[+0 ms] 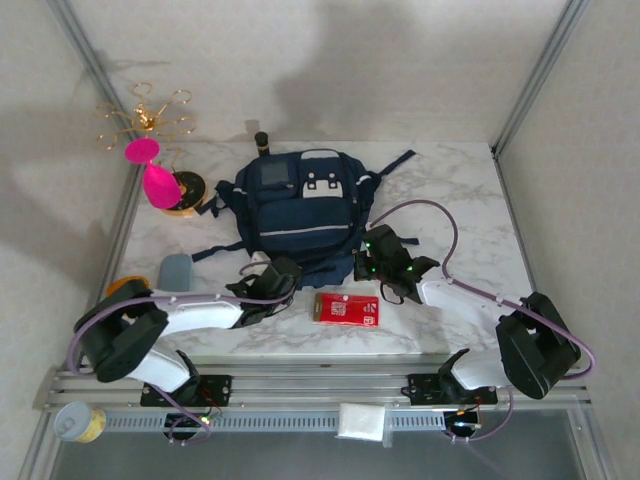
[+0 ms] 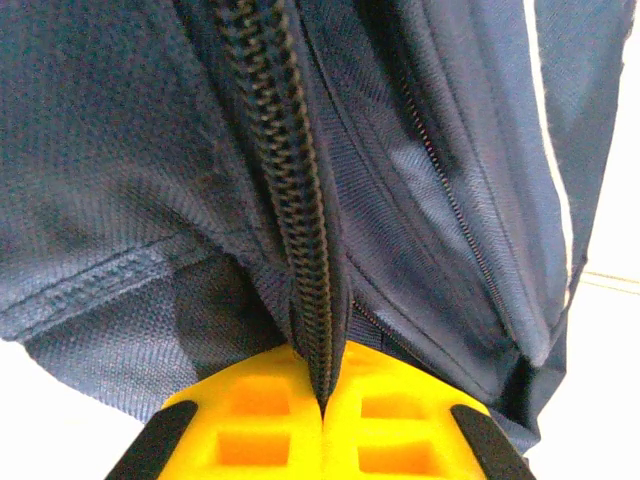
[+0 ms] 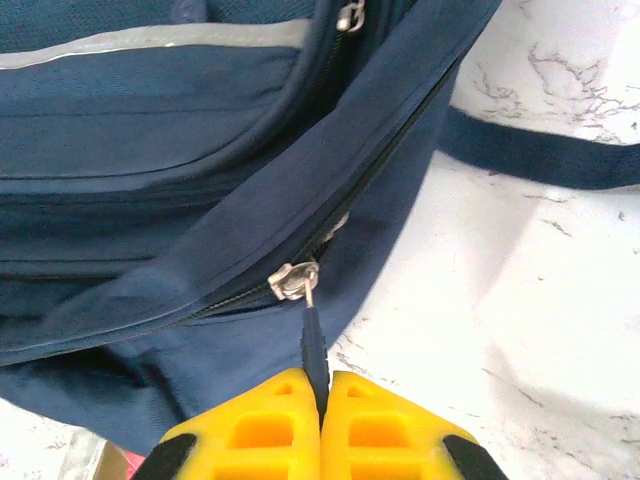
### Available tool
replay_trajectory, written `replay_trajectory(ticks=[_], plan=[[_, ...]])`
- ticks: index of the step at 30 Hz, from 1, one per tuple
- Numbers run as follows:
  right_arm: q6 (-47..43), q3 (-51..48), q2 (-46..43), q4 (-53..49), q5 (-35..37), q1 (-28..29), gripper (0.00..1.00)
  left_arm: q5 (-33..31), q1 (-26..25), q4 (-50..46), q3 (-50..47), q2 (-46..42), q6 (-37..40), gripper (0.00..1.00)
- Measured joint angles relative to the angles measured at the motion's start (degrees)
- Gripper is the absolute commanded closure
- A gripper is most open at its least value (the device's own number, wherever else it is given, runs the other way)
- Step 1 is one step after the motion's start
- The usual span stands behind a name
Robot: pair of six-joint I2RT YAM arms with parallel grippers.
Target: Pack books, pencil case, and school supplies into a backpack
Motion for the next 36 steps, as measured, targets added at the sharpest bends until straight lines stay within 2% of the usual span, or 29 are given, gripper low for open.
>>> replay_trajectory(ticks=[4,9,12,15,16,18,19,20,21,25,29,33,36], plan=[[-0.11,0.02,-0.81,-0.66,0.04,-0.79,1.0,-0.02,3.32,-1.99,-4.02,-6.8,4.09,1.0],[-0.44,0.02,-0.96,0.44,-3.56,-3.19,1.0,4.83,12.96,-4.57,-8.37,-15.63,12.37,1.0],[-0.83,0.02,-0.46,2.73,-6.71,-3.32,1.0,9.29,19.58,-5.92,-8.83,-17.57,18.21,1.0],[-1.64,0.11,1.62,4.98,-9.03,-3.32,1.0,12.63,24.04,-6.84,-8.83,-17.64,23.26,1.0],[-1.95,0.13,2.4,5.38,-9.25,-3.32,1.0,13.05,24.72,-7.19,-8.81,-17.64,24.61,0.95],[-2.58,0.17,3.89,6.19,-9.4,-3.39,1.0,13.84,25.79,-8.94,-8.26,-17.59,27.43,0.6],[-2.99,0.17,4.15,6.49,-9.49,-3.45,1.0,13.4,26.16,-10.01,-7.78,-17.57,28.46,0.47],[-3.3,0.13,4.22,6.71,-9.44,-3.67,1.0,13.18,26.97,-11.15,-7.13,-17.7,29.27,0.4],[-3.5,-0.02,4.13,7.37,-9.53,-3.98,1.0,13.35,27.52,-11.63,-6.71,-18.1,29.62,0.37],[-3.56,-0.85,3.65,9.62,-9.64,-4.09,1.0,14.01,25.44,-12.28,-7.3,-24.04,28.15,0.32],[-3.37,-2.75,3.32,11.96,-10.49,-4.09,1.0,13.49,17.29,-12.55,-7.63,-27.63,22.62,0.22],[-3.3,-4.07,3.3,13.42,-10.67,-3.87,1.0,12.39,9.05,-10.01,-7.69,-24.2,15.19,0.16],[-3.1,-4.28,3.3,14.32,-10.67,-3.54,1.0,12.57,5.38,-5.81,-7.34,-17.99,11.02,0.16]])
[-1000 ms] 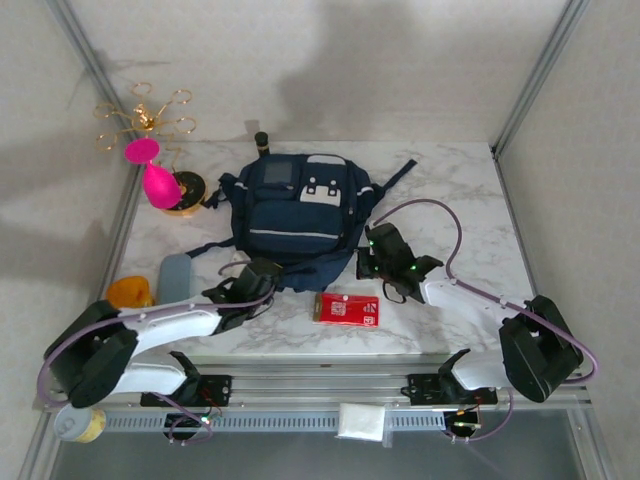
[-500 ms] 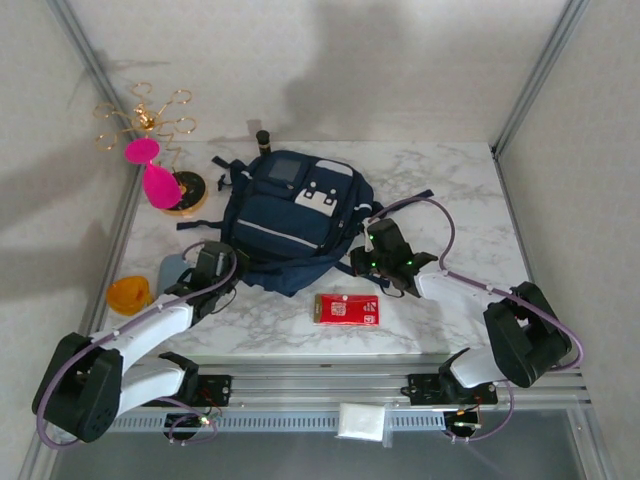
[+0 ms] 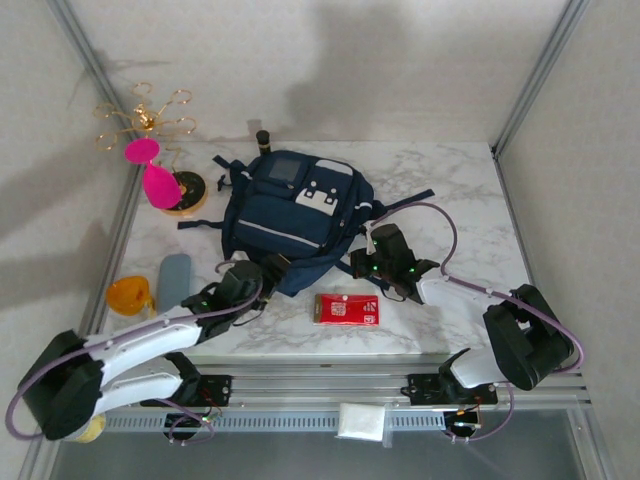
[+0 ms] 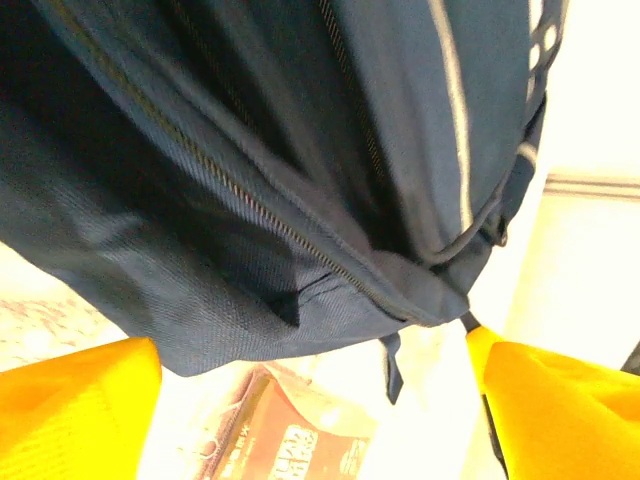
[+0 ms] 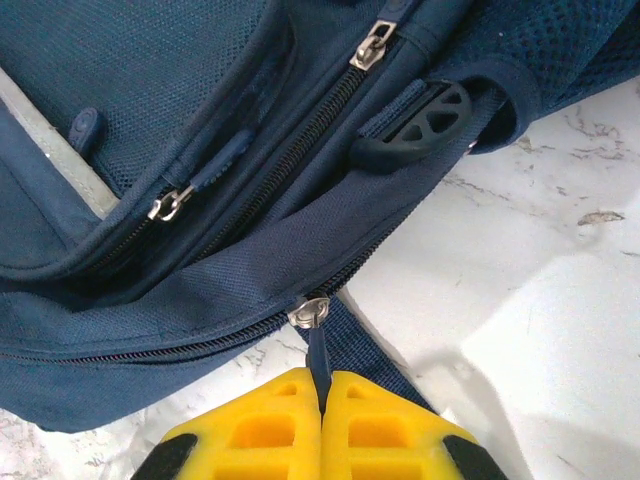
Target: Pack books, pencil case, and school supplies into a backpack
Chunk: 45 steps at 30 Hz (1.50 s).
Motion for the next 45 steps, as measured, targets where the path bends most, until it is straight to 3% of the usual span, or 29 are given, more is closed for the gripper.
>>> replay_trajectory(ticks=[2,5,8,11,17,29,38,45], plan=[[0.0,-0.04,0.0,0.39,-0.04,0.13,1.0,0.07,-0.17,2.4,0.85,4.42,-1.75,0.17],[0.0,-0.26,-0.02,0.79,-0.17,0.31,1.0,-0.94,-0.15,3.52,4.02,10.03,-3.69,0.26],[-0.04,-0.35,-0.02,0.74,0.28,0.33,1.0,-1.77,-0.07,4.44,5.49,13.62,-5.73,0.45],[-0.76,-0.35,-0.07,0.13,1.2,0.33,1.0,-2.29,0.48,4.79,5.46,15.43,-6.45,0.72],[-4.68,-0.24,-0.26,-0.46,3.61,0.39,1.0,-1.38,2.32,6.58,3.06,13.38,-5.7,0.98],[-16.35,-4.85,-0.98,13.03,2.27,-0.76,1.0,5.16,9.81,1.7,1.33,2.95,3.45,1.0],[-17.38,-5.79,-0.98,15.91,-3.06,-3.76,1.0,11.19,16.06,-1.77,0.13,-2.29,8.96,1.0],[-14.56,-6.25,-1.01,15.69,2.8,-8.11,1.0,9.49,19.3,-6.88,0.13,-4.07,11.37,1.0]])
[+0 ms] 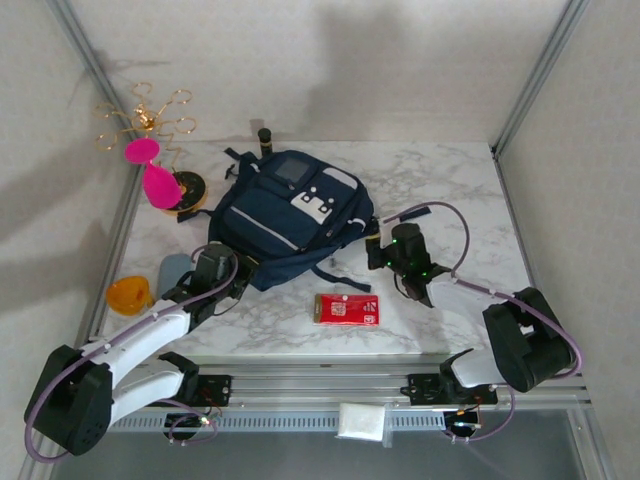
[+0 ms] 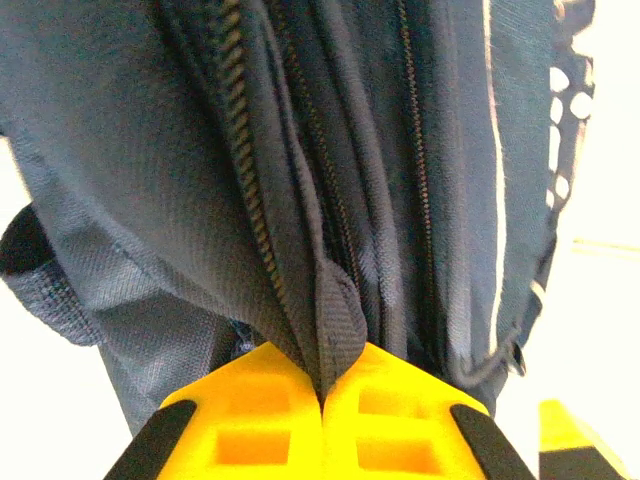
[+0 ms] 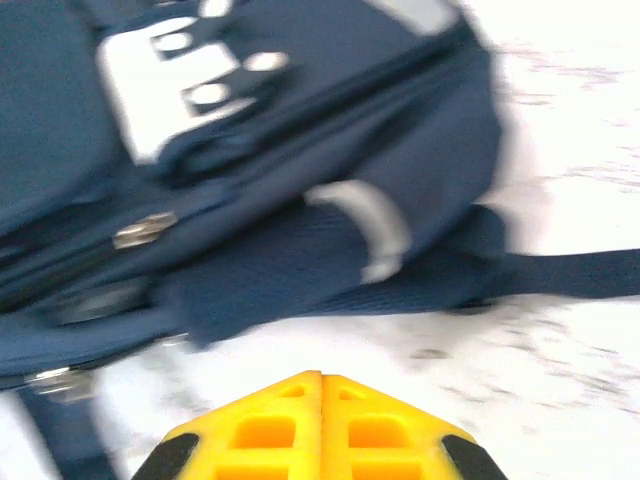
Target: Pack books, pencil case, and school supplies into a backpack
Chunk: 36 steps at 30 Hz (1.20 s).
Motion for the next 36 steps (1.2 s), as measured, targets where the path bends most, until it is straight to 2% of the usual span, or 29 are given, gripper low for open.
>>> replay_trajectory(ticks=[4,9,11,13,14,20,26,33,36], plan=[[4.11,-3.3,-0.63,1.31,2.36,0.57,1.0,-0.81,0.44,-1.53,0.04,-0.07,0.61,1.0],[7.76,-5.44,-1.33,1.99,-0.28,1.22,1.0,-0.79,0.44,-1.66,0.22,-0.04,0.94,1.0],[8.46,-4.72,-1.31,1.73,-2.21,1.84,0.93,-0.79,0.44,-1.73,0.5,-0.04,1.22,1.0],[8.72,-3.19,-0.87,1.38,-4.33,3.06,0.75,-0.74,0.44,-1.77,0.76,-0.02,1.44,1.0],[8.37,-2.45,-0.42,1.51,-5.27,3.89,0.71,-0.74,0.44,-1.75,0.83,-0.02,1.44,1.0],[5.53,0.57,7.5,5.31,-11.76,10.8,0.57,-0.72,0.44,-1.88,1.25,0.63,1.55,1.0],[5.6,-0.35,15.32,13.4,-13.42,11.06,0.54,-0.55,0.44,-2.82,2.08,0.63,1.68,1.0],[5.53,-1.09,19.58,24.33,-10.97,11.08,0.64,-0.5,0.44,-3.02,2.29,0.61,1.68,1.0],[5.18,-1.18,21.46,27.5,-10.03,11.08,0.71,-0.31,0.44,-2.99,2.29,0.63,1.66,1.0]])
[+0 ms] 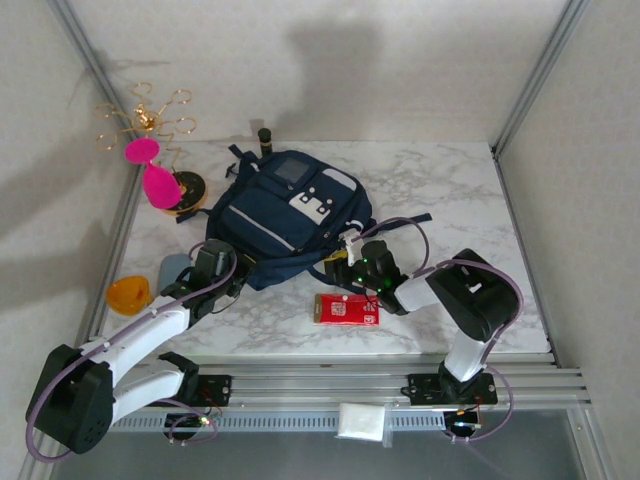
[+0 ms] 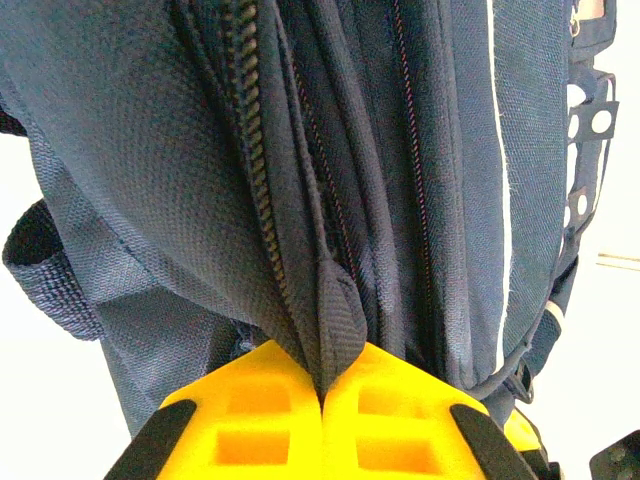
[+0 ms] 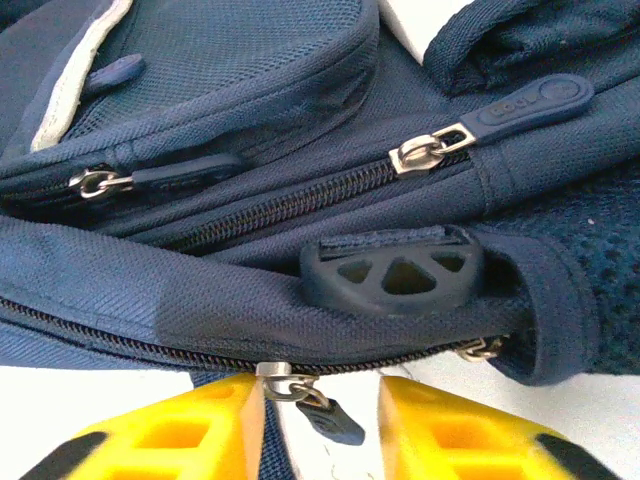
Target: Pack books, pencil case, and school supplies into a backpack
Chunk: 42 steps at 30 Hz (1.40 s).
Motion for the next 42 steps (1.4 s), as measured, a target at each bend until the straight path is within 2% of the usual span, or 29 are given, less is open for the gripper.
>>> replay_trajectory(ticks=[7,11,17,24,26,28,30,33,36,42], plan=[[-1.07,-0.02,2.69,4.22,0.07,0.13,0.86,0.15,0.0,0.0,0.11,0.04,0.0,1.0],[-1.16,-0.2,2.67,5.18,2.1,0.0,0.99,0.22,0.0,-0.02,0.52,0.04,0.0,1.0],[-0.55,-0.76,2.16,5.01,6.25,-0.42,1.0,0.2,0.0,-0.11,0.72,0.02,0.04,1.0],[1.01,-1.51,-1.01,0.17,11.65,-3.98,1.0,-0.04,0.02,-0.85,0.87,0.02,0.81,1.0],[0.85,-1.62,-2.43,-1.36,12.09,-4.61,0.95,-0.04,0.0,-0.94,0.87,0.09,1.05,1.0],[0.63,-1.62,-4.57,-3.41,11.58,-3.69,0.82,-0.04,0.0,-1.11,1.01,0.24,1.55,1.0],[1.01,-1.75,-8.31,-6.25,10.78,-1.81,0.71,0.02,0.0,-1.29,1.11,0.31,2.43,0.71],[5.14,-1.2,-14.38,-11.78,9.44,-0.83,0.63,0.07,0.0,-1.6,1.18,0.0,4.24,0.59],[11.52,4.98,-15.34,-22.53,8.94,-2.05,0.6,-1.14,-0.68,-4.11,2.1,-1.92,6.36,0.54],[22.93,22.21,-8.11,-39.45,7.89,-3.5,0.47,-5.64,-4.28,-7.58,6.69,-4.9,8.81,0.48]])
